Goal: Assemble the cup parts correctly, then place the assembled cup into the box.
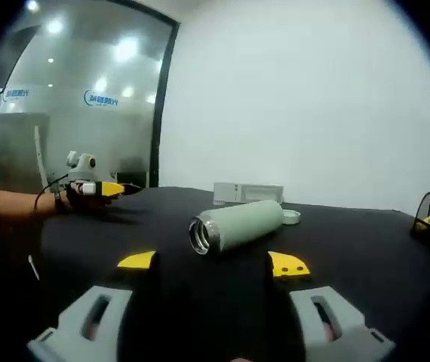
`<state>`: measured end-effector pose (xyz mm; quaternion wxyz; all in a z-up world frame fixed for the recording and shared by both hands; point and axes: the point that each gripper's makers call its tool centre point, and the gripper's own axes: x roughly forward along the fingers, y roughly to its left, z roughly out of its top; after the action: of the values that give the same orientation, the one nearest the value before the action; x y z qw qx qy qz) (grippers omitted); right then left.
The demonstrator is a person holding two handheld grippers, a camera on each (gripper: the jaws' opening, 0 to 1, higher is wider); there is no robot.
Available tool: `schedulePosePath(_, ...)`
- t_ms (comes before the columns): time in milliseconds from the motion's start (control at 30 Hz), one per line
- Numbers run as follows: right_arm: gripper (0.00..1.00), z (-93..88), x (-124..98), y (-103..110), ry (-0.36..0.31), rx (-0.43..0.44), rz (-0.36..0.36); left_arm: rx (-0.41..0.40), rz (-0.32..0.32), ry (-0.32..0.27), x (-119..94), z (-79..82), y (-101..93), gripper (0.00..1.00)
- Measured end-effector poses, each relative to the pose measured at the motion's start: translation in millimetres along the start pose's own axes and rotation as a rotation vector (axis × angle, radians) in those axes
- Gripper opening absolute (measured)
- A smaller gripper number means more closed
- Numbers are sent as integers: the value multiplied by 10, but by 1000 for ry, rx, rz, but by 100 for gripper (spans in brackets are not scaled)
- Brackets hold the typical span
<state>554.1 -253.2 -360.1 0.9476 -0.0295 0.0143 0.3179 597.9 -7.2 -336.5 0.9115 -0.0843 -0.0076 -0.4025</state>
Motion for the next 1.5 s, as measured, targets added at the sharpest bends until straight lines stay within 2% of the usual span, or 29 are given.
schedulePosePath(200,53,-6,2,12,3,-5,4,13,7,-15,14,30,3,60)
schedulePosePath(233,53,-5,1,10,3,-5,4,9,16,-18,17,38,11,59)
schedulePosePath(267,53,-4,0,7,2,-4,4,-6,8,14,10,-3,1,57)
schedulePosePath(333,53,3,-3,-4,-1,2,4,6,27,29,33,-5,36,55)
schedulePosePath(467,53,-7,2,9,5,17,10,1,6,11,81,84,10,55)
schedulePosePath(533,53,-9,2,34,8,22,15,6,5,9,132,125,65,55)
schedulePosePath(667,53,-11,2,54,17,52,30,22,-19,25,257,134,53,55)
schedulePosePath(800,53,26,2,70,21,101,58,19,-24,26,412,172,119,55)
schedulePosePath(867,53,126,-23,56,41,13,103,24,-27,30,452,167,122,55)
schedulePosePath(900,53,196,-14,6,76,-77,124,23,-36,27,456,160,110,55)
schedulePosePath(933,53,310,7,-33,126,-211,185,18,-46,23,457,149,93,55)
schedulePosePath(967,53,407,35,-57,162,-289,238,13,-50,20,453,130,71,55)
schedulePosePath(1067,52,660,111,-144,272,-435,350,15,-44,16,431,80,85,53)
schedulePosePath(1167,53,939,248,-288,349,-574,388,22,-43,23,398,62,53,51)
schedulePosePath(1200,53,981,279,-302,376,-635,415,31,-47,26,392,55,41,52)
schedulePosePath(1233,54,996,304,-326,418,-698,438,35,-51,31,387,45,55,52)
schedulePosePath(1267,56,1000,356,-452,483,-793,454,36,-52,39,386,20,58,51)
schedulePosePath(1333,58,969,429,-472,552,-922,491,52,-49,65,393,-39,40,51)
schedulePosePath(1400,62,980,552,-488,558,-999,512,64,-43,67,406,-42,54,51)
schedulePosePath(1500,62,881,664,-506,616,-1181,567,81,-30,65,419,-31,58,50)
